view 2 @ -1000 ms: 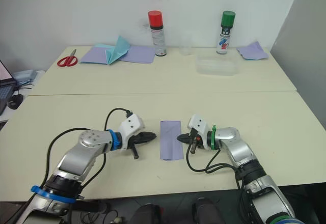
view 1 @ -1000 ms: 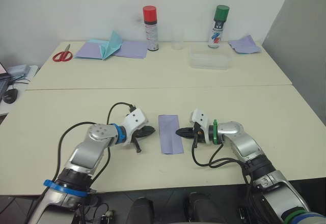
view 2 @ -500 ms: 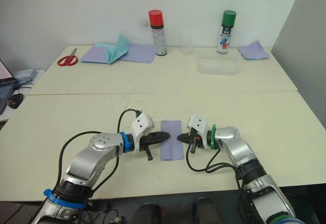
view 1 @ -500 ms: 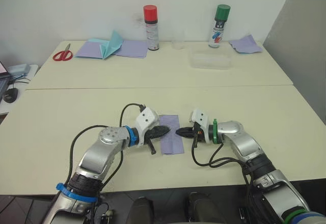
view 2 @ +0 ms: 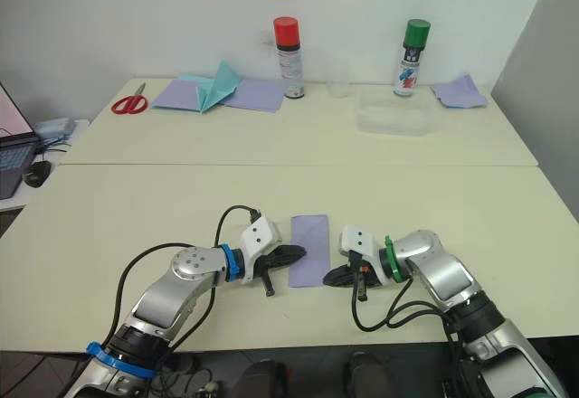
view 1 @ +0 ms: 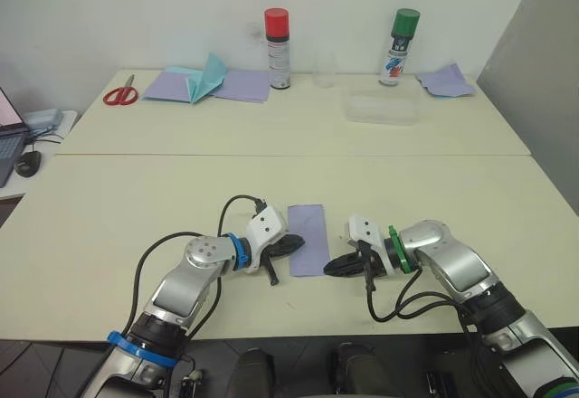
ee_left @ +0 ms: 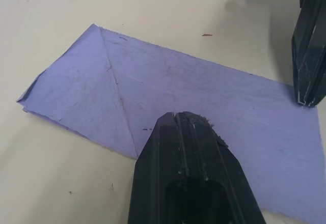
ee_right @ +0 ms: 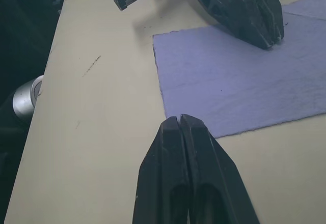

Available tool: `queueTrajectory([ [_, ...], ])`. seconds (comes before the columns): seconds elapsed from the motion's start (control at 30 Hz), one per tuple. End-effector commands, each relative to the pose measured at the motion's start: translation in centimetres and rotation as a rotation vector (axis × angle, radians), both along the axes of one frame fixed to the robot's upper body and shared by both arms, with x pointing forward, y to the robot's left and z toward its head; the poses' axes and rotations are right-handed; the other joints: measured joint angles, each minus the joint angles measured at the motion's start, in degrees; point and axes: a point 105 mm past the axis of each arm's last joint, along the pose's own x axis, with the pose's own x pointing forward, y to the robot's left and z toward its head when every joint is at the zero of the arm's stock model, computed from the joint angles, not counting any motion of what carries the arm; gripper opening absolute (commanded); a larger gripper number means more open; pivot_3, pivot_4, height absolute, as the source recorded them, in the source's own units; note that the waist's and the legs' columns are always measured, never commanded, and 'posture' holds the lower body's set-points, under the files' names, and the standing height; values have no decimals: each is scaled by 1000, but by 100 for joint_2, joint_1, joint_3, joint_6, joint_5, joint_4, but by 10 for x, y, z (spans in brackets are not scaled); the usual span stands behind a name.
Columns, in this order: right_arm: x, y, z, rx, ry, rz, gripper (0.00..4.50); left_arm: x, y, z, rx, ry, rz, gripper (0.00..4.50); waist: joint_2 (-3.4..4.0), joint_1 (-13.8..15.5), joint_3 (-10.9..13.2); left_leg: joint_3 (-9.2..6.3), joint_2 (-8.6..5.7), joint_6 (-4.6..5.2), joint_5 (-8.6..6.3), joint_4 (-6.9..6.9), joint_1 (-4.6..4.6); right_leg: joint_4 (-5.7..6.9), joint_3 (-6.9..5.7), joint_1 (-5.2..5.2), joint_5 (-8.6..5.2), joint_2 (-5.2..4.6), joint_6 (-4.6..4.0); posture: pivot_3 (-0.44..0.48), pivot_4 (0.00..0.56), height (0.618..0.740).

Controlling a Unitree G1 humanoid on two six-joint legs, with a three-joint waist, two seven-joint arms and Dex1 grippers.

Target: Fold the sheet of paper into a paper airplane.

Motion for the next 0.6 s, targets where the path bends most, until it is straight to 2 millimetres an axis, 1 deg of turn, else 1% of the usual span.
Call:
queueTrajectory([
  [0.03,27,-10,-13,-70,-55,-146,49,-14,-1,-28,60,73,-28,0,1,-4,-1,0,2,0,0,0,3,1,0,0,0,1,0,0,150,740],
  [0.1,45,-11,-11,-53,-77,-233,49,-16,2,-34,103,49,-42,0,1,-1,-3,-3,3,0,1,0,8,3,1,3,0,2,0,0,150,740],
  [0.13,50,-10,-10,-46,-81,-258,49,-16,3,-36,115,42,-47,0,1,1,-5,-5,3,0,1,0,9,3,3,5,0,2,0,0,150,740],
  [0.3,68,-5,-5,-5,-75,-331,49,-16,3,-37,116,33,-52,0,6,2,-16,-5,7,1,1,3,14,2,9,15,0,-4,0,0,150,740],
  [0.47,98,-2,1,30,-135,-475,49,-15,4,-38,132,25,-68,0,10,0,-19,0,6,1,1,2,17,2,9,17,1,-7,1,0,150,740],
  [0.6,114,-6,4,46,-170,-554,49,-15,4,-39,137,27,-69,0,11,1,-19,-2,6,1,1,1,15,2,9,18,0,-7,0,0,150,740],
])
